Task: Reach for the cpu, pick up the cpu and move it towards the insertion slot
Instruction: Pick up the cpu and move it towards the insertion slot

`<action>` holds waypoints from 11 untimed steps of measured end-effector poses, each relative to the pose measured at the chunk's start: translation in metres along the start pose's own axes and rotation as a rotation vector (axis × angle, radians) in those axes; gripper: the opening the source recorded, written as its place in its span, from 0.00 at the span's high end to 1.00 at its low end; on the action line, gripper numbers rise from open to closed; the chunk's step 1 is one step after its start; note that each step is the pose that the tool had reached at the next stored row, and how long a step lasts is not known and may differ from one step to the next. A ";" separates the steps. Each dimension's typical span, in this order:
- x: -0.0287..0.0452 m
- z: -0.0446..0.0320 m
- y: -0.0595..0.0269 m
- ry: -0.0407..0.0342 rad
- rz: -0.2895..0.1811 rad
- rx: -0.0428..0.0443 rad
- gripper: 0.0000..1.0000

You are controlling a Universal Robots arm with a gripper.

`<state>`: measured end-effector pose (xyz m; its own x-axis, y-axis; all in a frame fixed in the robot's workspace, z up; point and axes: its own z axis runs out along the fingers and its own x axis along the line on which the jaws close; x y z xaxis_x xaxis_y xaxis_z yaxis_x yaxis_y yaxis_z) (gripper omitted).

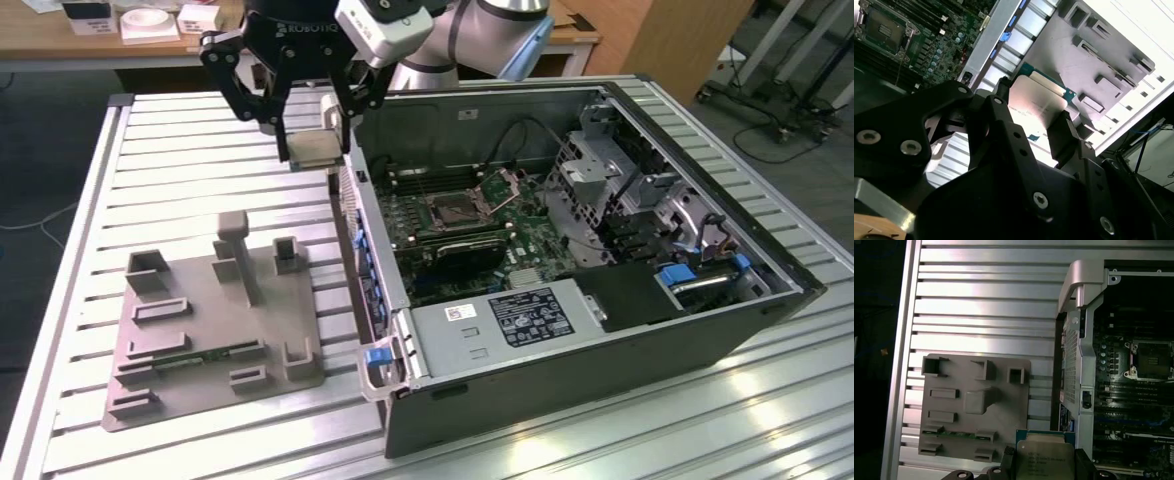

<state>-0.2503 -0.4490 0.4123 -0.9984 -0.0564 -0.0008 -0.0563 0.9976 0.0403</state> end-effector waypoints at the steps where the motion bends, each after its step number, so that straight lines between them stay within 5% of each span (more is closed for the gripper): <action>1: -0.0007 0.0000 0.0000 -0.0001 0.000 0.0000 0.45; 11: -0.0072 0.0000 -0.0004 0.0000 0.000 -0.0001 0.45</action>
<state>-0.2431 -0.4490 0.4123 -0.9984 -0.0563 -0.0008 -0.0563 0.9976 0.0404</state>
